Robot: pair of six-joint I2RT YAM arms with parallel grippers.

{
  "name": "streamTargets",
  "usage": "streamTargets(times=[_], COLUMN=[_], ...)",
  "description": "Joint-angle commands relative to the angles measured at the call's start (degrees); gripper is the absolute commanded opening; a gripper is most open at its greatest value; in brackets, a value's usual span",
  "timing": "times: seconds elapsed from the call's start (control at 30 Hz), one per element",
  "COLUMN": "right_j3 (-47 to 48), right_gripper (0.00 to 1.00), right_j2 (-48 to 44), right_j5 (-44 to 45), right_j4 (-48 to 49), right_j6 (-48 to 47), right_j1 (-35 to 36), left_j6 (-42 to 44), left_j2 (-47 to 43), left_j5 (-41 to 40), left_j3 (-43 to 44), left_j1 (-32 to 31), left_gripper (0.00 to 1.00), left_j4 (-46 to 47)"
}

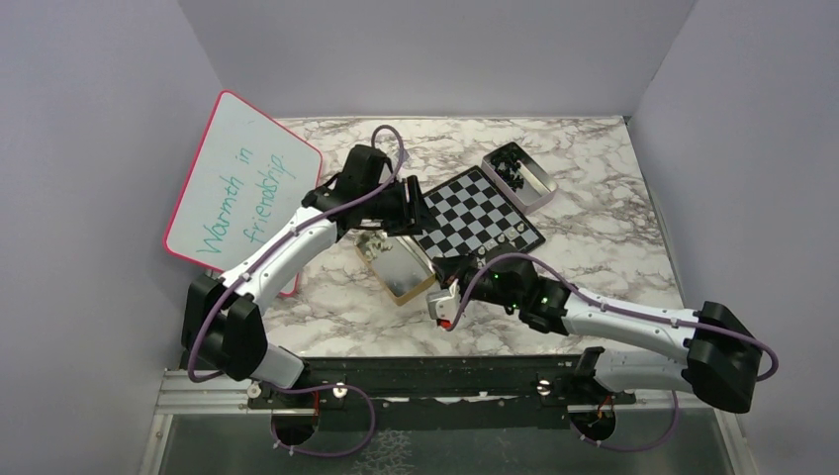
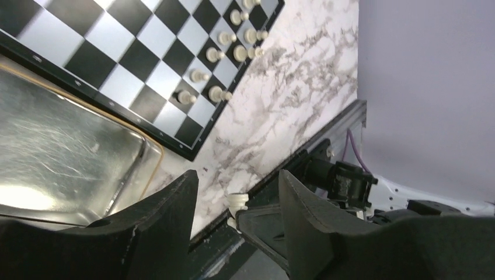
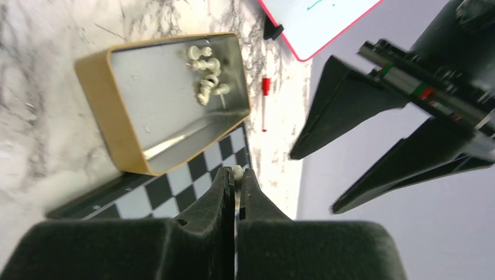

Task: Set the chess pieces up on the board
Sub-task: Place the chess piece on the chessboard.

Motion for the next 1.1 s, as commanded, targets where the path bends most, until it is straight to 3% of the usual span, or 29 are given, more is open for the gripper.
streamTargets(times=[0.0, 0.17, 0.27, 0.4, 0.63, 0.73, 1.07], right_j3=[-2.62, -4.91, -3.61, -4.41, -15.30, -14.92, -19.06], right_gripper=[0.01, 0.01, 0.01, 0.01, 0.01, 0.01, 0.01], right_j2=[-3.33, -5.93, -5.73, -5.39, -8.24, -6.52, -0.59], right_j5=[-1.40, 4.22, 8.20, 14.38, 19.84, 24.00, 30.98], right_j4=[5.36, 12.01, 10.25, 10.03, 20.37, 18.45, 25.49], right_j6=[18.37, 36.85, 47.56, 61.00, 75.14, 80.55, 83.97], right_j1=[0.12, 0.12, 0.12, 0.12, 0.03, -0.12, -0.58], left_j6=[4.15, 10.64, 15.30, 18.24, 20.86, 23.01, 30.32], left_j2=[-3.95, -6.89, -9.47, -13.35, -18.60, -19.46, -22.58], left_j5=[-9.93, -20.12, -24.04, -28.19, -28.66, -29.22, -30.26], left_j3=[4.63, 4.96, 2.34, -2.65, -12.51, -15.71, -20.73], left_j1=[0.98, 1.61, 1.64, 1.64, 1.72, 1.72, 1.90], left_gripper=[0.56, 0.62, 0.68, 0.98, 0.99, 0.99, 0.99], left_j4=[2.48, 3.38, 5.04, 5.54, 6.91, 6.88, 7.16])
